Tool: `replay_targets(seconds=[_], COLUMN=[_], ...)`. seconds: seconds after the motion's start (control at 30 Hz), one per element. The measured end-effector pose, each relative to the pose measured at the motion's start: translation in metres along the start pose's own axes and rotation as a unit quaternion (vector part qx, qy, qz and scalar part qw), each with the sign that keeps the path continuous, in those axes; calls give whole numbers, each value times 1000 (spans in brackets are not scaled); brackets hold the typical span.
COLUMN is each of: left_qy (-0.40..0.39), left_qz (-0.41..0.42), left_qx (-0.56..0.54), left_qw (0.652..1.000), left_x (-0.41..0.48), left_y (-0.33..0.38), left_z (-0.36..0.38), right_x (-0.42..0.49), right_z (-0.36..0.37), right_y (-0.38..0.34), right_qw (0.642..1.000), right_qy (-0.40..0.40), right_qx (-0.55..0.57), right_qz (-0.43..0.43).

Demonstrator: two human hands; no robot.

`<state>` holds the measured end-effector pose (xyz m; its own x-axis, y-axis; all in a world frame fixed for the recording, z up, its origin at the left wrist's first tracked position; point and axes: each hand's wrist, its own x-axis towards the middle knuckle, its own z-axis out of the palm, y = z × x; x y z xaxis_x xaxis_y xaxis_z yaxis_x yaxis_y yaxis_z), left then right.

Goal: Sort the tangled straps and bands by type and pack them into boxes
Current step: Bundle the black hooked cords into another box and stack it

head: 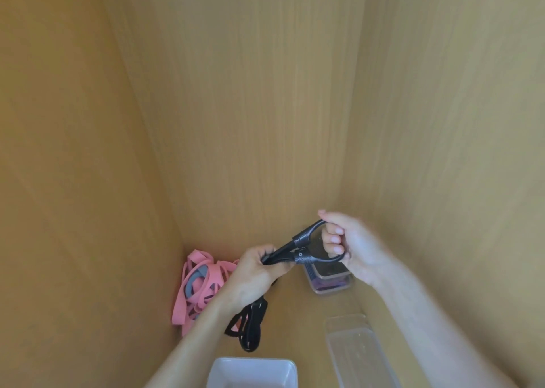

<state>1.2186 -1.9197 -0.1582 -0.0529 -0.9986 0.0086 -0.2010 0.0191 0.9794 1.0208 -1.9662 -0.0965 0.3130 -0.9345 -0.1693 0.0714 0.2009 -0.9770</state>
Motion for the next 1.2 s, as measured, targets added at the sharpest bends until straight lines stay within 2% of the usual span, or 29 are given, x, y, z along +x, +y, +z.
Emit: replay_targets(seconds=[0.07,0.17,0.23,0.33,0.43,0.5,0.6,0.73,0.83,0.9,0.93,1.0,1.03,1.1,1.13,1.2], left_qy=[-13,-31,9,91,170,211,208,212,186,161,153,144,139,127,121,105], left_qz=[-3,-15,-21,-17,-16,-52,-113,-93,-86,-79,-74,-57,-47,-28,-21,-13], left_qx=[-24,-114,-219,-364,-417,-400,-399,-486,-573,-597,-593,-563,-546,-512,-498,-479], left_qw=[1000,993,975,927,893,890,886,843,793,782,787,812,825,849,858,871], left_x=[-4,-7,-4,2,5,4,3,4,3,1,0,0,0,0,0,0], left_y=[-1,0,3,9,15,16,24,34,32,35,37,40,41,43,43,41], left_z=[-6,-11,-9,0,9,12,14,13,12,12,12,13,14,15,16,18], right_x=[-3,-10,-17,-29,-39,-46,-53,-59,-60,-57,-56,-54,-53,-52,-52,-54], right_z=[-1,-4,0,14,32,45,59,62,59,56,54,51,49,45,43,37], right_y=[4,6,14,32,45,52,62,68,71,71,72,72,72,72,72,70], right_qw=[1000,996,986,966,952,947,952,961,959,952,950,959,972,997,998,983], right_qy=[-7,-20,-24,-13,-7,-15,-20,-19,-14,-11,-10,0,11,38,55,68], right_qx=[5,76,160,251,297,316,304,276,284,305,311,283,232,62,-31,-147], right_qz=[11,32,44,56,68,60,19,-12,-5,5,12,21,21,3,-19,-84])
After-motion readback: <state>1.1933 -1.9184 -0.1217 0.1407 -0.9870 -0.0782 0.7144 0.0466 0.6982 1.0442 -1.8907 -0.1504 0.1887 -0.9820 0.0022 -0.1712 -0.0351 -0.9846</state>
